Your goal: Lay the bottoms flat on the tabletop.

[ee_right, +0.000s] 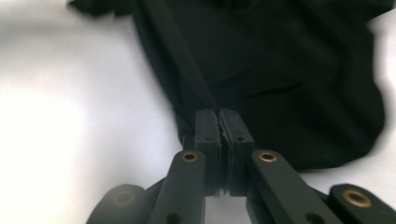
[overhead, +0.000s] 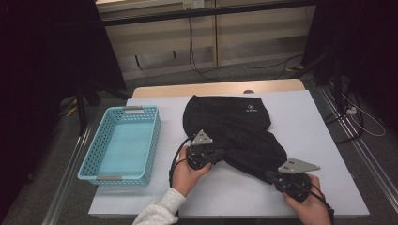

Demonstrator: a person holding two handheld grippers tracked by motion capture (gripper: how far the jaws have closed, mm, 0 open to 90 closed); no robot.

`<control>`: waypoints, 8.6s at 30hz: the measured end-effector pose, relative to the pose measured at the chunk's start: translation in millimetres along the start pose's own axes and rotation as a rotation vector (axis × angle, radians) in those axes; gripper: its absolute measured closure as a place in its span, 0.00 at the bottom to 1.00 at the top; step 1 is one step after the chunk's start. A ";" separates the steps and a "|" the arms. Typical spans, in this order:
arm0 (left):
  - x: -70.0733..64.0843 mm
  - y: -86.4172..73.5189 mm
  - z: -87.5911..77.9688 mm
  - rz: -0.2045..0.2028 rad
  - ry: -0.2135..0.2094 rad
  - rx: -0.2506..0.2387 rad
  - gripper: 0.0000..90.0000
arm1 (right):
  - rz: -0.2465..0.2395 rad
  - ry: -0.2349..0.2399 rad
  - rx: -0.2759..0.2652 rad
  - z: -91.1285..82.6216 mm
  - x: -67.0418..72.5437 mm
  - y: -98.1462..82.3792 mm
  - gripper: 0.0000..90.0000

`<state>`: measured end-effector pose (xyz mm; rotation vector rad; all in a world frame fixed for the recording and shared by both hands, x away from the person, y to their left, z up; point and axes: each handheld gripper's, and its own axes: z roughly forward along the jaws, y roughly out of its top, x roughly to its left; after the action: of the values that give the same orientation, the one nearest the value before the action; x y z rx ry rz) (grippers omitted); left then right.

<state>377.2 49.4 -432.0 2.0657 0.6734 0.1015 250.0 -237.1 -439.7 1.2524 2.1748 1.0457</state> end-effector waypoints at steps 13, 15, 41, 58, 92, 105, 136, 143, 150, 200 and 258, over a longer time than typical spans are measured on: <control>-2.5 3.0 0.8 0.005 -0.008 0.013 1.00 | 0.032 -0.010 0.002 -8.6 -9.5 -6.5 0.93; -3.7 3.9 -0.8 0.008 -0.010 0.014 1.00 | 0.046 -0.010 -0.002 -9.8 -10.0 -7.0 0.88; -8.2 4.2 -0.2 0.016 -0.032 0.040 1.00 | 0.188 -0.087 0.069 7.5 -16.4 -16.8 0.54; -3.6 5.2 -6.9 0.000 -0.035 0.043 1.00 | 0.179 -0.045 0.093 9.2 -19.9 -14.0 0.98; -3.9 3.4 1.4 -0.001 -0.030 0.029 0.41 | 0.264 -0.110 0.103 -25.7 -72.0 -33.8 0.77; 6.2 -9.2 8.8 0.052 0.059 0.131 0.53 | 0.223 -0.095 0.061 -17.2 -56.4 -28.2 0.54; 23.8 -21.7 -27.6 -0.067 0.130 0.078 0.75 | 0.065 0.145 0.039 60.7 19.2 30.1 0.44; 24.1 -25.6 -29.6 -0.053 0.132 0.074 0.49 | -0.027 0.167 0.066 76.8 38.4 35.6 0.59; 24.6 -24.4 -32.7 -0.057 0.136 0.058 0.47 | -0.038 0.181 0.084 71.8 33.3 34.5 0.99; 26.1 -20.8 -35.6 -0.031 0.161 0.046 0.36 | 0.247 -0.053 0.131 6.5 -83.7 -6.8 1.00; 29.6 -24.1 -50.7 -0.052 0.165 0.043 0.30 | 0.373 -0.148 0.003 105.2 -159.1 81.7 0.57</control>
<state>375.6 112.7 -428.3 2.0946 0.8362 0.2318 445.3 -306.9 -444.1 1.7237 1.8754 1.0470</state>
